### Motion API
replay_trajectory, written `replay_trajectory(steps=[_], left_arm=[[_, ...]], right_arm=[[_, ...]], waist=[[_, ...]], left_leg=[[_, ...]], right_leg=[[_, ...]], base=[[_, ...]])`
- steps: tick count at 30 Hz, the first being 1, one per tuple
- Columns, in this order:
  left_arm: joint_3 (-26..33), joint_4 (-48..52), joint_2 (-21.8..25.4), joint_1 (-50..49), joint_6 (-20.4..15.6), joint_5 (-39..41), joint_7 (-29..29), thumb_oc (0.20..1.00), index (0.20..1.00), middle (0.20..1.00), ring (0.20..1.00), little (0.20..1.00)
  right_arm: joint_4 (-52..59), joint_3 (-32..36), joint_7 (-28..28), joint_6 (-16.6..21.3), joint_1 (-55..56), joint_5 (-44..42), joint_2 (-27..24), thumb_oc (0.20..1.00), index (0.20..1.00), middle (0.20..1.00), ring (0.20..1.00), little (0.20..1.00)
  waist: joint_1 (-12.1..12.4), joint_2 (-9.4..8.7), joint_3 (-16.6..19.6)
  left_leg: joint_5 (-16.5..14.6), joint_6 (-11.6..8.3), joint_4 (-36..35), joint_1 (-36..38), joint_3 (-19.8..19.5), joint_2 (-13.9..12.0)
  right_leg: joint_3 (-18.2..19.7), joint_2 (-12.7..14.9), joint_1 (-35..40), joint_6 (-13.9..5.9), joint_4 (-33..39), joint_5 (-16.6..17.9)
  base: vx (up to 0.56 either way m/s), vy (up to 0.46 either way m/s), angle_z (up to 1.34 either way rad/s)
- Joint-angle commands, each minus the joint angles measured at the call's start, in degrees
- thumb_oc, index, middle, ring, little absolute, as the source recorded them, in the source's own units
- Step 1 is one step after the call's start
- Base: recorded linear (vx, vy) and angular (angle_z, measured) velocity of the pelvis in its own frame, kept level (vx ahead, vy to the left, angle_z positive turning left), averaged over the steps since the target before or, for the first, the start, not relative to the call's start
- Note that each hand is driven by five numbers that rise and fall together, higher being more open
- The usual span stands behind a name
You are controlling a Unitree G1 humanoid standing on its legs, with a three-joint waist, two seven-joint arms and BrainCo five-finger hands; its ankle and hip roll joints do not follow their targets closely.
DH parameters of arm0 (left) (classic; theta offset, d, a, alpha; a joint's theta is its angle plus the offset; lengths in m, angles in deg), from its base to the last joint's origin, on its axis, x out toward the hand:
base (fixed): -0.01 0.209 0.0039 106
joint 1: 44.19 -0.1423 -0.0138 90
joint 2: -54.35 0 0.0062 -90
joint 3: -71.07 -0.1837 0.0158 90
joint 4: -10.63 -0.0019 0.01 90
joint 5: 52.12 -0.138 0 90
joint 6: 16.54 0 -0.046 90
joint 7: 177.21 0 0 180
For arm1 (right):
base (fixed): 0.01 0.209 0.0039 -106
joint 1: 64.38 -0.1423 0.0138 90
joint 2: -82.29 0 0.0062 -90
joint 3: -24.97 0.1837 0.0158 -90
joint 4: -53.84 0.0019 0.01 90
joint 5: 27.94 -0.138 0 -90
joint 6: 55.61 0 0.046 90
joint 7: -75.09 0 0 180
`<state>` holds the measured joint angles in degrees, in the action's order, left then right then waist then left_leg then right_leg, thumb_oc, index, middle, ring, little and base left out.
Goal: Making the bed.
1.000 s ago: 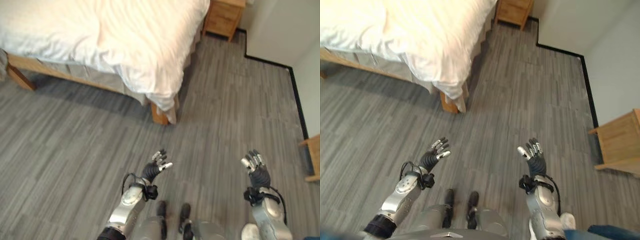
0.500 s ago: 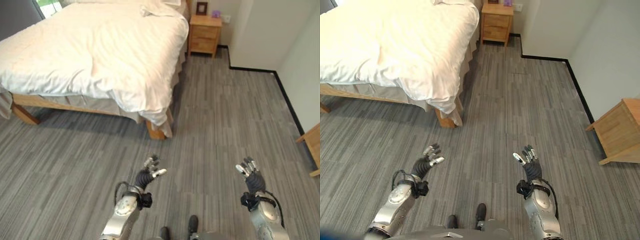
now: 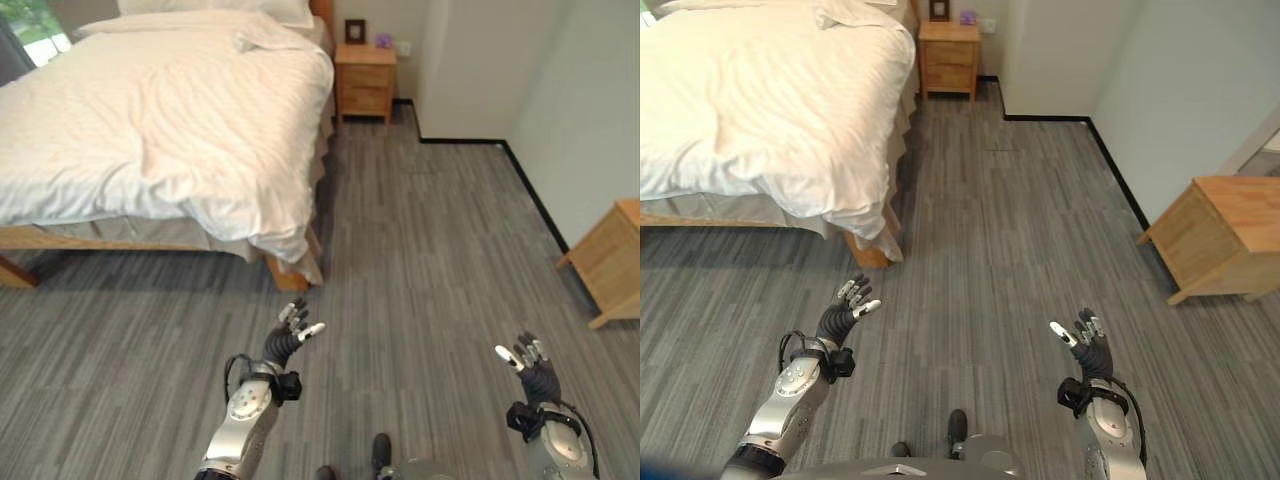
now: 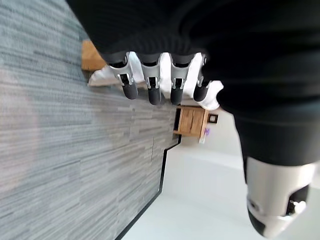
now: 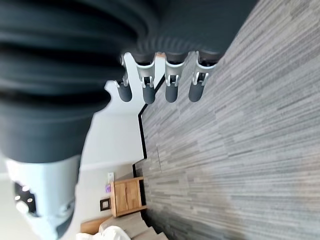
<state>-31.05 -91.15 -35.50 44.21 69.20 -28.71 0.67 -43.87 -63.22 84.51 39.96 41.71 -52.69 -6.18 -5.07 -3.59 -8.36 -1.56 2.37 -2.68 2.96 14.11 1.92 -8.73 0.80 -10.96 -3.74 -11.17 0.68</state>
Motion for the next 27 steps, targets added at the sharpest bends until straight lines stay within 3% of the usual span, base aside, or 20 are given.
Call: replay_trajectory(steps=[1, 2, 3, 4, 5, 6, 7, 9, 11, 13, 14, 15, 16, 18, 19, 21, 22, 23, 25, 27], left_arm=[[0.63, 1.69, 1.58, 2.24, -2.26, -2.28, -0.94, 1.0, 1.0, 1.0, 1.0, 1.0], [1.33, 1.9, 1.85, 1.96, -2.66, -1.88, -1.54, 1.0, 1.0, 1.0, 1.0, 1.0], [1.7, 2.09, 2.11, 1.56, -2.81, -1.67, -1.66, 1.0, 1.0, 1.0, 1.0, 1.0], [1.98, 2.2, 2.37, 1.35, -2.85, -1.53, -1.77, 1.0, 1.0, 1.0, 1.0, 1.0], [2.61, 2.53, 2.48, 0.54, -2.98, -0.92, -1.8, 1.0, 1.0, 1.0, 1.0, 1.0], [2.62, 2.55, 2.48, 0.5, -2.97, -0.91, -1.8, 1.0, 1.0, 1.0, 1.0, 1.0], [3.22, 2.17, 2.83, 0.48, -3.09, -1.33, -2.12, 1.0, 1.0, 1.0, 1.0, 1.0], [3.21, 2.31, 3.2, 0.51, -3.1, -1.8, -2.29, 1.0, 1.0, 1.0, 1.0, 1.0], [2.5, 1.97, 3.04, 0.6, -3.09, -1.27, -1.36, 1.0, 1.0, 1.0, 1.0, 1.0], [2.05, 1.9, 2.46, 2.04, -2.64, -0.66, -1.41, 1.0, 1.0, 1.0, 1.0, 1.0], [1.87, 2.54, 2.5, 2.43, -2.42, 0.32, -0.98, 1.0, 1.0, 1.0, 1.0, 1.0], [1.41, 3.65, 2.58, 2.41, -2.38, 1.23, 0.21, 1.0, 1.0, 1.0, 1.0, 1.0], [0.84, 4.23, 2.59, 2.34, -2.2, 1.32, 0.9, 1.0, 1.0, 1.0, 1.0, 1.0], [0.81, 4.43, 2.75, 2.27, -2.02, 1.35, 1.23, 1.0, 1.0, 1.0, 1.0, 1.0], [0.36, 3.56, 2.61, 1.85, -1.86, 1.28, 2.43, 1.0, 1.0, 1.0, 1.0, 1.0], [-0.53, 3.24, 2.2, 1.36, -1.98, 1.68, 2.99, 1.0, 1.0, 1.0, 1.0, 1.0], [-2.09, 3.12, 2.11, 0.71, -2.04, 0.73, 3.94, 1.0, 1.0, 1.0, 1.0, 1.0], [-2.11, 3.12, 2.09, 0.71, -2.04, 0.73, 3.94, 1.0, 1.0, 1.0, 1.0, 1.0], [-3.22, 3.01, 1.93, 0.79, -1.96, -0.21, 4.96, 1.0, 1.0, 1.0, 1.0, 1.0], [-3.47, 3.21, 1.97, 0.47, -1.98, -1.27, 5.41, 1.0, 1.0, 1.0, 1.0, 1.0]], right_arm=[[3.71, -0.15, -0.05, 2.82, -2.83, 1.49, -0.27, 1.0, 1.0, 1.0, 1.0, 1.0], [3.86, -0.96, 0.03, 3.08, -3.57, 1.46, -0.06, 1.0, 1.0, 1.0, 1.0, 1.0], [3.85, -1.08, 0.06, 2.98, -3.79, 1.43, 0.02, 1.0, 1.0, 1.0, 1.0, 1.0], [3.8, -1.13, 0.05, 3.01, -3.97, 1.41, 0.07, 1.0, 1.0, 1.0, 1.0, 1.0], [3.67, -0.76, 0.12, 3.03, -4.11, 0.96, 0.2, 1.0, 1.0, 1.0, 1.0, 1.0], [3.65, -0.77, 0.12, 3.04, -4.1, 0.96, 0.19, 1.0, 1.0, 1.0, 1.0, 1.0], [3.81, -0.16, 0.26, 3.2, -3.98, 1.48, -0.07, 1.0, 1.0, 1.0, 1.0, 1.0], [4.66, 0.45, 0.17, 3.06, -3.41, 2.25, -0.93, 1.0, 1.0, 1.0, 1.0, 1.0], [4.38, 0.05, -0.5, 3.7, -2.89, 0.05, -0.48, 1.0, 1.0, 1.0, 1.0, 1.0], [3.18, -0.88, 0.71, 4.85, -4.34, -2.1, -1.39, 1.0, 1.0, 1.0, 1.0, 1.0], [3.49, -0.93, 0.5, 5.68, -4.62, -4.83, -1.31, 1.0, 1.0, 1.0, 1.0, 1.0], [3.21, -0.93, -1.08, 6.09, -4.4, -7.34, -1.3, 1.0, 1.0, 1.0, 1.0, 1.0], [2.54, -1.24, -1.29, 5.53, -4.51, -7.07, -2.14, 1.0, 1.0, 1.0, 1.0, 1.0], [2.32, -1.2, -0.95, 4.93, -4.68, -6.4, -2.61, 1.0, 1.0, 1.0, 1.0, 1.0], [2.89, -0.52, -1.31, 4.48, -4.84, -5.56, -3.31, 1.0, 1.0, 1.0, 1.0, 1.0], [2.32, -0.46, -1.65, 4.46, -4.98, -5.13, -3.5, 1.0, 1.0, 1.0, 1.0, 1.0], [2.04, -1.32, -1.66, 4.63, -5.69, -3.14, -3.84, 1.0, 1.0, 1.0, 1.0, 1.0], [2.03, -1.3, -1.66, 4.63, -5.69, -3.13, -3.85, 1.0, 1.0, 1.0, 1.0, 1.0], [1.58, -2.19, -1.86, 4.52, -6.6, -0.92, -4.39, 1.0, 1.0, 1.0, 1.0, 1.0], [1.04, -2.78, -2.46, 3.87, -8.08, 0.05, -4.48, 1.0, 1.0, 1.0, 1.0, 1.0]], waist=[[-0.06, 1.22, -2.06], [-0.75, 2.05, -3.34], [-0.91, 1.95, -3.27], [-1.16, 1.71, -3.03], [-1.97, 1.36, -2.65], [-2.04, 1.6, -2.68], [-2.97, 0.98, -2.21], [-3.51, 1.01, -2.2], [-3.44, 1.05, -1.36], [-2.55, 0.1, -1.36], [-1.71, -0.67, -2.21], [-0.24, -1.26, -3.31], [1.26, -1.96, -4.45], [1.72, -1.87, -4.99], [3.34, -1.52, -4.38], [4.67, -1.25, -3.43], [6.91, 0.56, -2.08], [6.96, 0.53, -2.11], [7.88, 1.61, -0.6], [8.82, 1.55, 0.94]], left_leg=[[-3.59, -0.23, 1.84, 2.61, 1.39, -4.22], [-4.05, -0.31, 0.83, 4.57, 1.27, -4.88], [-4.23, -0.55, -0.01, 5.62, 1.35, -4.74], [-4.56, -1.11, -0.79, 6.65, 1.58, -4.62], [-5.24, -2.71, -2.31, 9.18, 1.74, -5.11], [-5.33, -2.77, -2.3, 9.28, 1.69, -5.39], [-6.87, -4.7, -2.32, 11.92, 1.55, -6.46], [-7.3, -5.34, -2.18, 13.08, 1.18, -7.65], [-3.37, -6.83, 7.13, 9.96, -0.73, -11.64], [5.42, -7.11, 27.98, 1.45, -1.29, -16.46], [7.08, -6.13, 36.07, -3.23, -1.67, -17.67], [6.76, -4.75, 41.67, -7.09, -4.03, -16.04], [4.92, -4.61, 45.07, -11.84, -6.05, -13.42], [3.64, -4.54, 45.58, -15.15, -6.68, -12.09], [2.67, -4.62, 37.92, -19.82, -4.63, -9.9], [3.45, -4.74, 30.19, -20.92, -4.39, -8.34], [9.1, -5.33, 10.5, -20.41, -5.29, -5.51], [9.63, -5.32, 9.7, -20.02, -5.21, -5.42], [11.85, -5.36, -0.75, -20.62, -3.98, -4.44], [12.29, -5.46, -2.32, -22.12, -1.42, -4.13]], right_leg=[[3.04, 7.97, -2.85, -7.45, -16.9, 3.66], [3.47, 7.88, -7.01, -8.0, -20.91, 4.89], [3.0, 8.58, -8.13, -7.8, -18.99, 4.61], [2.52, 9.29, -9.08, -7.47, -14.7, 4.3], [1.52, 9.67, -10.12, -7.16, -5.17, 4.39], [1.27, 9.43, -9.71, -7.15, -4.65, 4.57], [0.4, 8.68, -10.64, -7.44, 3.46, 5.62], [0.95, 7.97, -9.4, -7.05, 2.86, 5.18], [2.74, 4.97, -6.69, -4.67, 1.63, 3.03], [1.14, 2.32, -1.0, -0.3, 3.96, 1.04], [1.09, 1.5, 1.41, 1.87, 5.06, -0.05], [1.43, 0.8, 3.78, 3.35, 6.04, -1.35], [1.58, 1.09, 6.29, 3.72, 6.85, -2.3], [1.65, 1.18, 8.29, 3.52, 7.5, -2.85], [1.49, 1.39, 12.4, 2.86, 9.84, -3.85], [1.7, 1.44, 14.86, 2.22, 11.09, -5.23], [2.22, -0.22, 18.56, 1.36, 11.46, -7.51], [2.25, -0.17, 18.57, 1.36, 11.51, -7.41], [2.63, -1.44, 21.8, 0.93, 11.78, -9.34], [3.89, -1.32, 25.74, 0.67, 11.94, -11.22]], base=[[0.12, 0.013, -0.21], [0.24, -0.001, -0.33], [0.36, -0.029, -0.16], [0.53, -0.144, -0.11], [0.43, -0.13, -0.09], [0.65, -0.255, -0.19], [0.37, -0.153, -0.17], [0.41, -0.213, -0.07], [0.46, -0.368, 0.2], [0.47, -0.531, 0.57], [0.41, -0.506, 0.43], [0.37, -0.406, 0.28], [0.39, -0.279, 0.01], [0.39, -0.132, -0.04], [0.55, -0.073, 0.15], [0.78, 0.007, 0.25], [0.67, 0.078, 0.06], [0.7, 0.089, -0.1], [0.58, 0.045, -0.37], [0.84, 0.066, -0.65]])
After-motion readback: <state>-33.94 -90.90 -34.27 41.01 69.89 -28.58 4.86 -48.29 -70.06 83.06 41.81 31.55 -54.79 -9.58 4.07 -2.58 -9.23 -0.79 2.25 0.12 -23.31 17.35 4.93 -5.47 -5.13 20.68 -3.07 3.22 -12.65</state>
